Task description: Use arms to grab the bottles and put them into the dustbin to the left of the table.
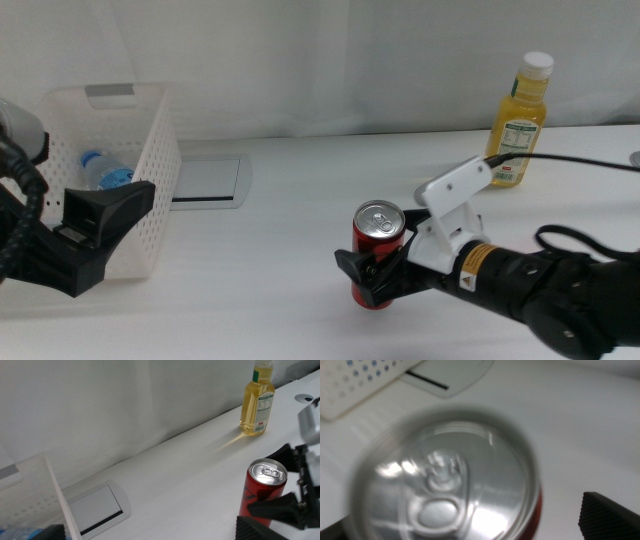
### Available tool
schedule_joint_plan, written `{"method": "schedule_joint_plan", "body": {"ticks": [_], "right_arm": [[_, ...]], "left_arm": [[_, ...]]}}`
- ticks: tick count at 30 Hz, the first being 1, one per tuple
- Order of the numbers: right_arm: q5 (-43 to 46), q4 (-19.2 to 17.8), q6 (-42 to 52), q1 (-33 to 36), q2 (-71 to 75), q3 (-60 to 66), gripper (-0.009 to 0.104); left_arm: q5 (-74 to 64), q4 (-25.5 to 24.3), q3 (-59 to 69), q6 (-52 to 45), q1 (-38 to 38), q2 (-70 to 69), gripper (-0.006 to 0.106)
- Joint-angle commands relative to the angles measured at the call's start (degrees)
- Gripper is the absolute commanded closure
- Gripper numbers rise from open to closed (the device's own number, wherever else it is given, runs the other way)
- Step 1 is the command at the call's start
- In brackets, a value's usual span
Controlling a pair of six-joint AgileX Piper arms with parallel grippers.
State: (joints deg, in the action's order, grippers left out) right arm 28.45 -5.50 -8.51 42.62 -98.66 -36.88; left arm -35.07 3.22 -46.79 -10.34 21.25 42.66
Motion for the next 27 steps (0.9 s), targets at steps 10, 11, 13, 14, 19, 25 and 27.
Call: {"method": "schedule_joint_plan", "body": {"ticks": [10, 11, 13, 14, 19, 25, 27], "right_arm": [[-23.89, -2.25, -1.53, 1.96, 20.53, -0.28, -0.008], [-26.49, -2.25, -1.53, 1.96, 22.74, -0.28, -0.008], [-32.57, -2.25, -1.53, 1.83, 26.77, -0.28, -0.008], [-35.53, -2.35, -1.53, 1.54, 28.98, -0.28, -0.008], [-52.05, -4.86, -2.14, -4.36, 40.24, -0.28, -0.008], [-60.8, -8.78, -2.18, -15.99, 50.25, -0.28, -0.008], [-63.0, -9.94, -2.18, -19.91, 53.3, -0.28, -0.008]], "left_arm": [[0.97, 0.14, 0.37, 0.26, 0.41, -0.19, 0.013], [0.97, 0.14, 0.37, 0.26, 0.41, -0.19, 0.013], [0.97, 0.14, 0.37, 0.26, 0.41, -0.19, 0.013], [0.97, 0.14, 0.37, 0.26, 0.41, -0.19, 0.013], [0.97, 0.14, 0.37, 0.26, 0.41, -0.19, 0.013], [1.21, 0.57, 0.37, -0.62, 0.78, 0.03, 0.013], [2.03, 0.57, 0.63, -0.77, 2.01, 0.44, 0.013]]}}
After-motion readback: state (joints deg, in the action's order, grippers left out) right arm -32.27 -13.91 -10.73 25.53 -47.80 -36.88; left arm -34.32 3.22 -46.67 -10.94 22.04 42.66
